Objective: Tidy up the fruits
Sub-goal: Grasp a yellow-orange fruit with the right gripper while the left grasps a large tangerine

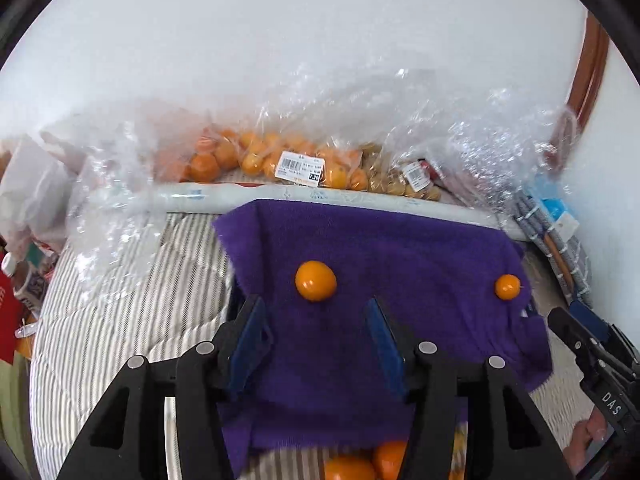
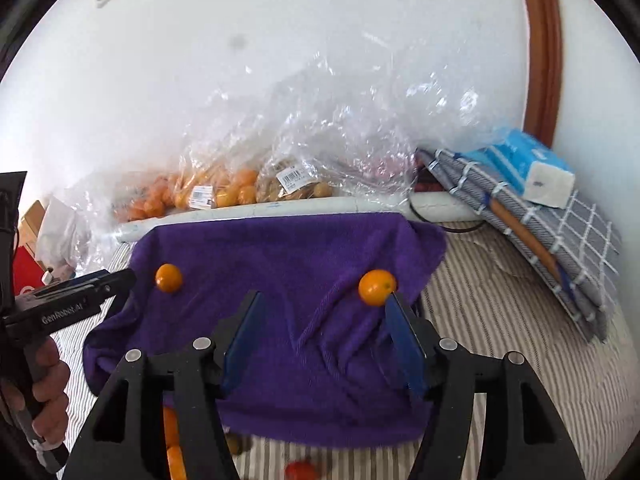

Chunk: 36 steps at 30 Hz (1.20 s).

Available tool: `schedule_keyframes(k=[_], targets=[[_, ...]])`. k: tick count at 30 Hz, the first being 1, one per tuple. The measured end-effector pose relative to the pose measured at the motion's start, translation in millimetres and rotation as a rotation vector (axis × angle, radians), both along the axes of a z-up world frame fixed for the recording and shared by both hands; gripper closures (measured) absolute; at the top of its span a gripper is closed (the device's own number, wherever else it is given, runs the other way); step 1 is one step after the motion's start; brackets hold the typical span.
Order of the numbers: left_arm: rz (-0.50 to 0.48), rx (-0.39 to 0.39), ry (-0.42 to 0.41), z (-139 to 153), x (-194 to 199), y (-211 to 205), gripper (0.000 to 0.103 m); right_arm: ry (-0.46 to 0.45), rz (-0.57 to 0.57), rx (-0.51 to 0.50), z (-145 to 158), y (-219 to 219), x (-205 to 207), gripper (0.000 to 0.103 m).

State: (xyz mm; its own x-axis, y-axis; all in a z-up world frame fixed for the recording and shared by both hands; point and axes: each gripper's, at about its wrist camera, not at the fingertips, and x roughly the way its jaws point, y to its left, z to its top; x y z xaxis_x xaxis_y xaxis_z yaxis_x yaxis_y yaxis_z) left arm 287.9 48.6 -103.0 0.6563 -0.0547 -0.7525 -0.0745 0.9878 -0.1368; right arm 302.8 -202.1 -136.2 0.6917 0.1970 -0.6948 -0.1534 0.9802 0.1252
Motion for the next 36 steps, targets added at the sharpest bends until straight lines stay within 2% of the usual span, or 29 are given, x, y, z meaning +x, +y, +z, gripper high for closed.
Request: schedule_keyframes(k=[6, 11, 15, 19, 20, 25, 30, 36], targets=[[0.034, 0.021, -0.058, 21.3, -62.6, 8.9, 0.052, -0.063, -0.026, -0.062, 19.1, -4.8, -67.5, 0.040], [0.028, 0.014, -0.044, 24.0, -101.5, 14.0, 0.052, -0.005, -0.010, -0.070, 11.1, -12.9, -101.6, 0.041], [0.019, -0.008, -0.019, 14.4, -120.8, 15.2, 0.052, 0.032, 0.017, -0.061, -9.1, -13.9, -122.5, 0.051], [0.022, -0.024, 0.018, -4.1, -137.9, 19.3, 0.052, 0.083, 0.039, -0.041, -36.5, -8.9, -132.3, 0.068], [0.023, -0.025, 0.028, -8.7, -140.3, 20.0, 0.052, 0.098, 0.044, -0.031, -43.8, -7.1, -133.1, 0.069], [0.019, -0.019, 0.052, -23.7, -152.2, 20.8, 0.052, 0.132, 0.050, 0.008, -65.5, 1.6, -133.3, 0.069], [0.012, -0.043, 0.051, -31.0, -153.3, 19.4, 0.051, 0.123, 0.035, 0.062, -71.9, 1.4, -124.1, 0.069], [-0.044, -0.059, 0.049, -42.4, -148.2, 5.1, 0.050, 0.138, 0.051, 0.073, -78.3, 4.5, -109.0, 0.067]])
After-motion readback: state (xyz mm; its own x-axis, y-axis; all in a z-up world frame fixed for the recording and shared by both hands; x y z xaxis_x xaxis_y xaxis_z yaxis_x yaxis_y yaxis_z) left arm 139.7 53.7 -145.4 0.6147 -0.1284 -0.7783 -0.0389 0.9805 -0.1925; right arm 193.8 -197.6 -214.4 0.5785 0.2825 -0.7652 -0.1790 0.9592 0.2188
